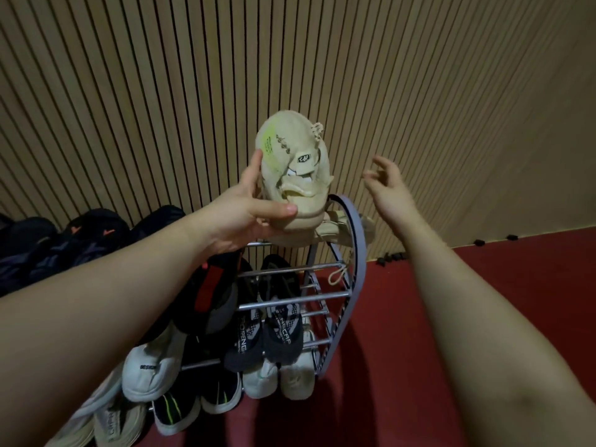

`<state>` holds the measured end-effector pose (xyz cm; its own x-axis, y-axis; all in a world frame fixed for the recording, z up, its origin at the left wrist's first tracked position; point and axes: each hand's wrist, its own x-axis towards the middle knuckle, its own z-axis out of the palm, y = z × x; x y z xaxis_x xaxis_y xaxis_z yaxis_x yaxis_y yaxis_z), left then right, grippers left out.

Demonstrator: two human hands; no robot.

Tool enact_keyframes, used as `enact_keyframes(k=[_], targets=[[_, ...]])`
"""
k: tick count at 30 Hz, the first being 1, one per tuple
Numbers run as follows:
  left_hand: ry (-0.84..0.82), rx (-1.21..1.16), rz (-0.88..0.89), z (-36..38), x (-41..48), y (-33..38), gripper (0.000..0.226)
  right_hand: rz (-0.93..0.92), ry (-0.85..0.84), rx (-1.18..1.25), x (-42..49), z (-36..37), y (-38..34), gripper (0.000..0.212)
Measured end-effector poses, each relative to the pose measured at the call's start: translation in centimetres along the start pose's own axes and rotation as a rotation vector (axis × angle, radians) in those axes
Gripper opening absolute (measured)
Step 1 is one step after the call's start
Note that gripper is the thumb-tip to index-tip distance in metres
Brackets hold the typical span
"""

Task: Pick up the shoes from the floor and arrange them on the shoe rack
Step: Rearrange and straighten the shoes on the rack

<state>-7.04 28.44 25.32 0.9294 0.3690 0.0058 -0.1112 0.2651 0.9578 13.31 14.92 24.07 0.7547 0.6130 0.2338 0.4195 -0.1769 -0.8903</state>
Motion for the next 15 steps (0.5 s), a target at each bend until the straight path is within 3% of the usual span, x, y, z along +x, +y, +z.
enact_keyframes(k=[3, 8, 9, 11, 13, 15], targets=[[-0.017, 0.023, 0.003, -0.7, 0.2, -0.2, 0.119, 0.065, -0.265, -0.417, 2.9, -0.5, 3.5, 0.087], [0.026, 0.053, -0.008, -1.4, 1.1, -0.5, 0.119, 0.009, -0.619, -0.828, 6.3, 0.7, 6.3, 0.121], [0.027, 0.058, -0.011, -1.6, 1.3, -0.5, 0.120, -0.025, -0.684, -0.931, 6.6, 1.0, 6.4, 0.121], [0.031, 0.063, -0.015, -2.0, 1.5, -0.6, 0.120, -0.078, -0.776, -1.074, 6.6, 1.6, 6.9, 0.102], [0.031, 0.085, -0.010, -2.3, 1.5, -0.8, 0.119, -0.070, -0.791, -1.070, 6.7, 2.1, 7.2, 0.083], [0.038, 0.097, -0.018, -2.5, 1.6, -0.9, 0.119, -0.079, -0.764, -1.052, 7.0, 2.1, 7.5, 0.078]])
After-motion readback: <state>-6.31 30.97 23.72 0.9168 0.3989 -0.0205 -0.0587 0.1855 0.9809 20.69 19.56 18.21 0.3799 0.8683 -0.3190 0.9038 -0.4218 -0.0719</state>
